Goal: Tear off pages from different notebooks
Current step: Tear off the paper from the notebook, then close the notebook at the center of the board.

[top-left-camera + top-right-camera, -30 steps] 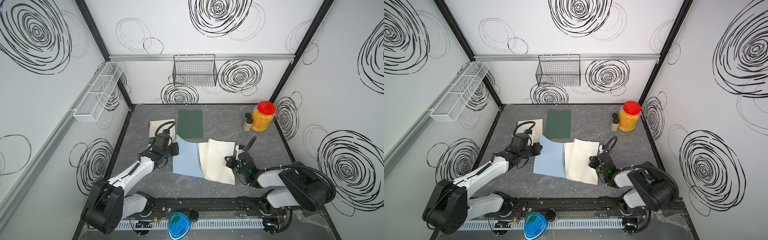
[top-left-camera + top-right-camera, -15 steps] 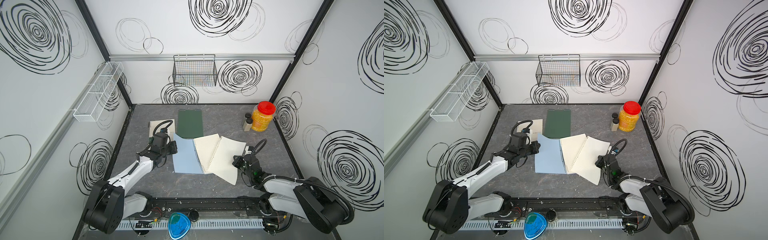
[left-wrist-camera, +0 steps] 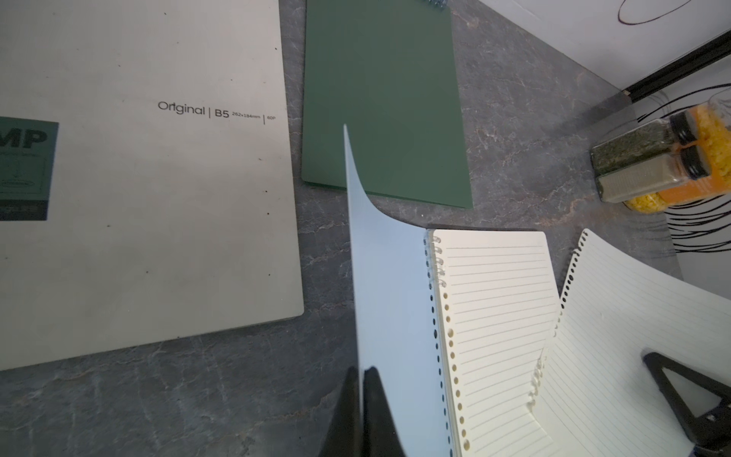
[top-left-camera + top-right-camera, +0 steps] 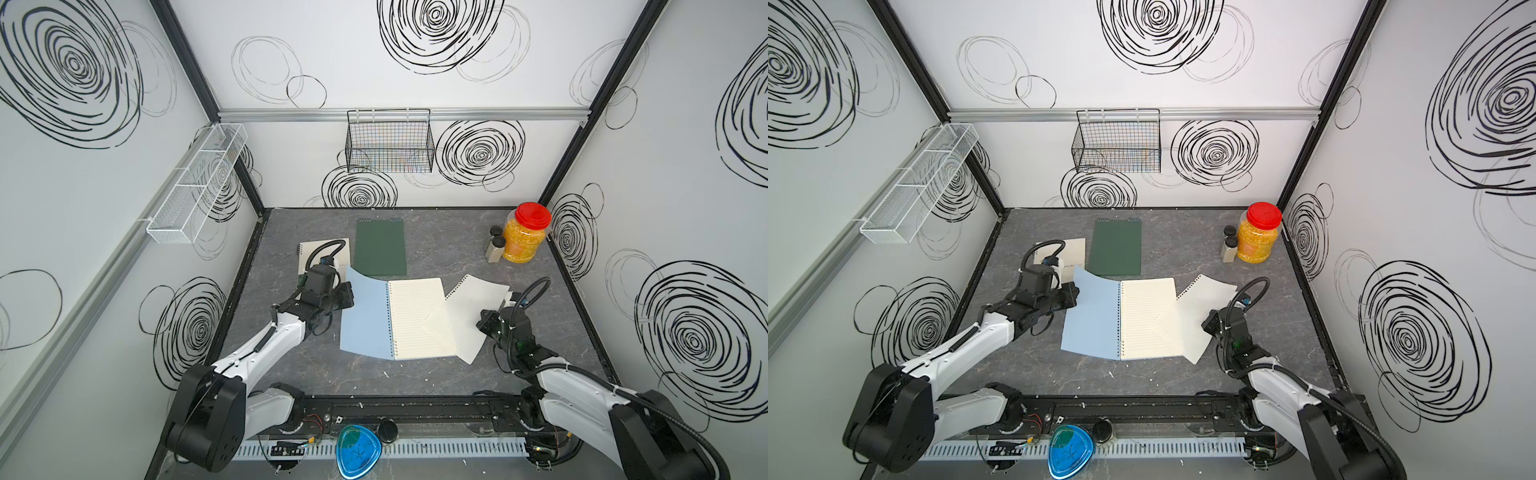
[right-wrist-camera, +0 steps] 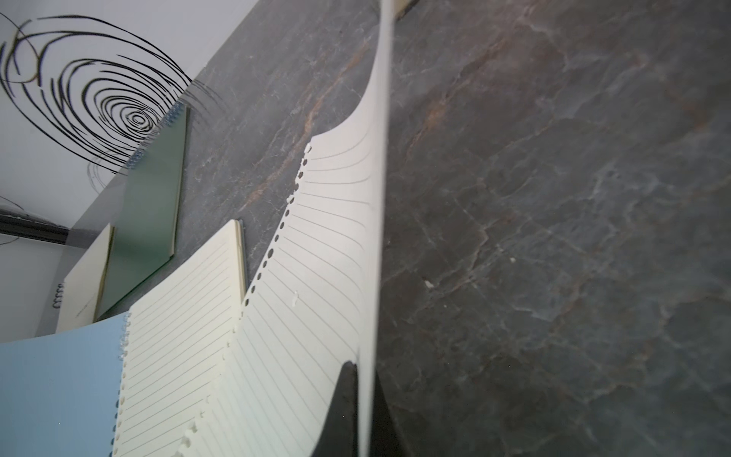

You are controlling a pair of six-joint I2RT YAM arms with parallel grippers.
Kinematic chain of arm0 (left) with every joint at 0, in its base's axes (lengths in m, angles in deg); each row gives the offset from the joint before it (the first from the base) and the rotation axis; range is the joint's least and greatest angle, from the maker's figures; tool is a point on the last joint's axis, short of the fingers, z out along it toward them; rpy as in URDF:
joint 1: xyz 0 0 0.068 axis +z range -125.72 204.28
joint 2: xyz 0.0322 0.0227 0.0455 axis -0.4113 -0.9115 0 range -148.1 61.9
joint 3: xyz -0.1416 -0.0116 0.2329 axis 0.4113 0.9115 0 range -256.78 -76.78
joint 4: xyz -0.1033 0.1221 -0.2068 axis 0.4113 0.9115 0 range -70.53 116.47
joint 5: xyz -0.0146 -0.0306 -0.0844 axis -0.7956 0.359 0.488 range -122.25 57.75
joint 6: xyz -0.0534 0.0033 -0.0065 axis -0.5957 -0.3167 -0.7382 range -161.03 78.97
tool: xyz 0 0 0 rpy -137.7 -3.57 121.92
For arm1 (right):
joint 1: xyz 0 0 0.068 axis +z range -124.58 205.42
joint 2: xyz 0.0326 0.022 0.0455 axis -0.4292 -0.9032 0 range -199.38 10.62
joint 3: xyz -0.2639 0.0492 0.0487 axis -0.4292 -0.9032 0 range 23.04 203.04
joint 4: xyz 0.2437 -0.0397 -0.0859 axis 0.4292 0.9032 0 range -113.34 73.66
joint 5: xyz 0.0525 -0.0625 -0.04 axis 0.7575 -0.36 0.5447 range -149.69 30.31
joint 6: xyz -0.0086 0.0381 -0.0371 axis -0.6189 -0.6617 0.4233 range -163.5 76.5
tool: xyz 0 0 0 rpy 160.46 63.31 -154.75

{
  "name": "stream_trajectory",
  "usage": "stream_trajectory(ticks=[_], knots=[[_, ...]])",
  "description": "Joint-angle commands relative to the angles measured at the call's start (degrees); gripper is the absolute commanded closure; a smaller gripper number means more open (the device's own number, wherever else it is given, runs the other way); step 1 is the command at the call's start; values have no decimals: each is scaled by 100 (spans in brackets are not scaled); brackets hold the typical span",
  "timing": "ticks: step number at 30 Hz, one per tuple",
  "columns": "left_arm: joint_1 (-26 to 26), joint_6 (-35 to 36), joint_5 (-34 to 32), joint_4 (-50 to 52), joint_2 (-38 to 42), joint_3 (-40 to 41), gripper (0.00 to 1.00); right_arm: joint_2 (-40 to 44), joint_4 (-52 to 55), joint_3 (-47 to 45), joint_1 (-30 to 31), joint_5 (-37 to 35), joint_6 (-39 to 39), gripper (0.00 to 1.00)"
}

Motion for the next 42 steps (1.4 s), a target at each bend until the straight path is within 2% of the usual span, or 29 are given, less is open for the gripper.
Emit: stream_trajectory(ticks=[1, 10, 17, 18, 19, 23, 25, 27, 42], knots=[[-358, -116, -490, 349, 82, -617, 100, 558, 745, 345, -66, -356, 227, 100], [-1158, -303, -627, 414, -633, -1426, 100, 1278, 1417, 888, -415, -823, 897, 100], [-1533, -402, -590, 423, -903, -1764, 100, 1325, 1154, 737, -874, -1598, 1096, 100], [-1595, -417, -599, 402, -914, -1801, 92, 1272, 1089, 694, -998, -1603, 1039, 100], [-1657, -417, -589, 362, -936, -1830, 88, 1208, 953, 614, -1104, -1592, 991, 100], [-1846, -410, -478, 131, -992, -1873, 76, 1014, 742, 490, -1413, -1405, 858, 100], [-1917, -419, -412, -42, -1035, -1850, 68, 1043, 714, 441, -1458, -1401, 799, 100], [-1966, -432, -293, -254, -1087, -1801, 63, 1120, 648, 370, -1455, -1281, 841, 100], [-2351, -587, -9, -1046, -1450, -1718, 63, 1063, 896, 517, -1455, -953, 875, 100]])
